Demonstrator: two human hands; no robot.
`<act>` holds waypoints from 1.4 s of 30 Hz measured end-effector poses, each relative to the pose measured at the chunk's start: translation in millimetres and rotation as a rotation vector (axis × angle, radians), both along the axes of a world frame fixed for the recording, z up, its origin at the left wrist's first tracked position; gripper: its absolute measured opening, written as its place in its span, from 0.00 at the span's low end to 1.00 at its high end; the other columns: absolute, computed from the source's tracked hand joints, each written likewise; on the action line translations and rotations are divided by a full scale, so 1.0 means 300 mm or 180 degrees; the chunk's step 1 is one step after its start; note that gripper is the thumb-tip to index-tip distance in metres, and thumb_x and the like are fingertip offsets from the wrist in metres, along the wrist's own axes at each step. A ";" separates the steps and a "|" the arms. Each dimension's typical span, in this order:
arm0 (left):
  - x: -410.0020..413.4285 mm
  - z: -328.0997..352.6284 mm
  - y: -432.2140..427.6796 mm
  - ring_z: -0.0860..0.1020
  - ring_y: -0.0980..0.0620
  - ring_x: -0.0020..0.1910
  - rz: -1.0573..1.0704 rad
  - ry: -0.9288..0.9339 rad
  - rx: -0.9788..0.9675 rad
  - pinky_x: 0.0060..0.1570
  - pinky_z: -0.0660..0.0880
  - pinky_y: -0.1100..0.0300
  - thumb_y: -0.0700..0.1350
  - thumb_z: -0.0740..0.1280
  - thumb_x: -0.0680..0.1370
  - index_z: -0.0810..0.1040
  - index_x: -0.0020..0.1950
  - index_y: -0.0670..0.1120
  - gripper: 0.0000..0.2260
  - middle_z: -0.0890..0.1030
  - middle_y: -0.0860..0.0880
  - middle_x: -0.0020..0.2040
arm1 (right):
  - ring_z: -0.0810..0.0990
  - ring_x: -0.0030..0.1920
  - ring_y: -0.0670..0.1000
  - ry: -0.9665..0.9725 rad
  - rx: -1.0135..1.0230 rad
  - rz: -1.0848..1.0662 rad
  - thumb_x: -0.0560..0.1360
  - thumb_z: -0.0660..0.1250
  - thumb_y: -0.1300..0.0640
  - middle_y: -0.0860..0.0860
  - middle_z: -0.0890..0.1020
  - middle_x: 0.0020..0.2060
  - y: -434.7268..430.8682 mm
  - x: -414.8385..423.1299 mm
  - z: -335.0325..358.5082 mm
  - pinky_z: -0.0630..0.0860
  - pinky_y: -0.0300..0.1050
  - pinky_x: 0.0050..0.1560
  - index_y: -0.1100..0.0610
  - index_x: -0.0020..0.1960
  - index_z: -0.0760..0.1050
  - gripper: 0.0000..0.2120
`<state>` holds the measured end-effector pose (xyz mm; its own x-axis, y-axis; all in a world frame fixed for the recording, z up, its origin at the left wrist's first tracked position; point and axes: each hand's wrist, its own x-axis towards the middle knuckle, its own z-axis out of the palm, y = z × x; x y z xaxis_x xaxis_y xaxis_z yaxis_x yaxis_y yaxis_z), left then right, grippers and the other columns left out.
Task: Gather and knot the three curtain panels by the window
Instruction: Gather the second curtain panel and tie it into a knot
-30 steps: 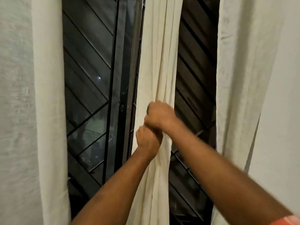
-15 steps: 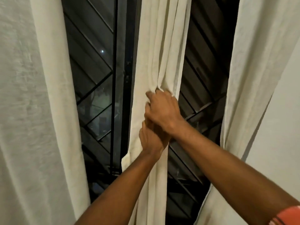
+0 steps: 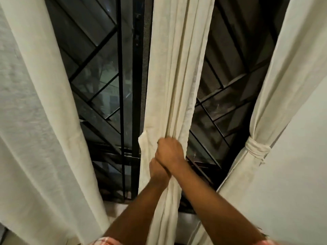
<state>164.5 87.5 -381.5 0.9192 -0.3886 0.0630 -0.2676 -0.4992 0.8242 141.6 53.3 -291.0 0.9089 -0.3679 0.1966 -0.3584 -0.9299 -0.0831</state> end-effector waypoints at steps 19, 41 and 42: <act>0.034 -0.013 -0.038 0.73 0.50 0.61 -0.0044 -0.0650 -0.0058 0.64 0.66 0.60 0.46 0.59 0.82 0.70 0.66 0.42 0.14 0.75 0.46 0.61 | 0.77 0.53 0.60 -0.0999 -0.0417 -0.0078 0.78 0.60 0.57 0.57 0.78 0.55 0.013 0.009 0.008 0.73 0.51 0.46 0.57 0.58 0.77 0.11; 0.007 -0.290 0.194 0.81 0.50 0.45 -0.0430 -0.1042 0.1017 0.46 0.76 0.58 0.50 0.57 0.82 0.77 0.57 0.46 0.13 0.83 0.48 0.48 | 0.59 0.74 0.59 -0.2663 0.0360 0.0374 0.74 0.67 0.55 0.58 0.58 0.74 0.151 -0.202 -0.415 0.67 0.64 0.67 0.50 0.73 0.58 0.31; 0.001 -0.288 0.193 0.82 0.49 0.44 -0.0426 -0.1010 0.1012 0.44 0.76 0.58 0.49 0.58 0.82 0.77 0.56 0.46 0.12 0.83 0.48 0.47 | 0.59 0.75 0.57 -0.2875 0.0767 0.0145 0.74 0.67 0.52 0.56 0.57 0.75 0.148 -0.201 -0.375 0.68 0.63 0.67 0.49 0.74 0.55 0.33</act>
<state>164.9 145.5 -468.0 0.8143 -0.5479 0.1915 -0.5608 -0.6576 0.5031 81.3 97.8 -403.4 0.4634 -0.4584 0.7584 -0.0278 -0.8629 -0.5046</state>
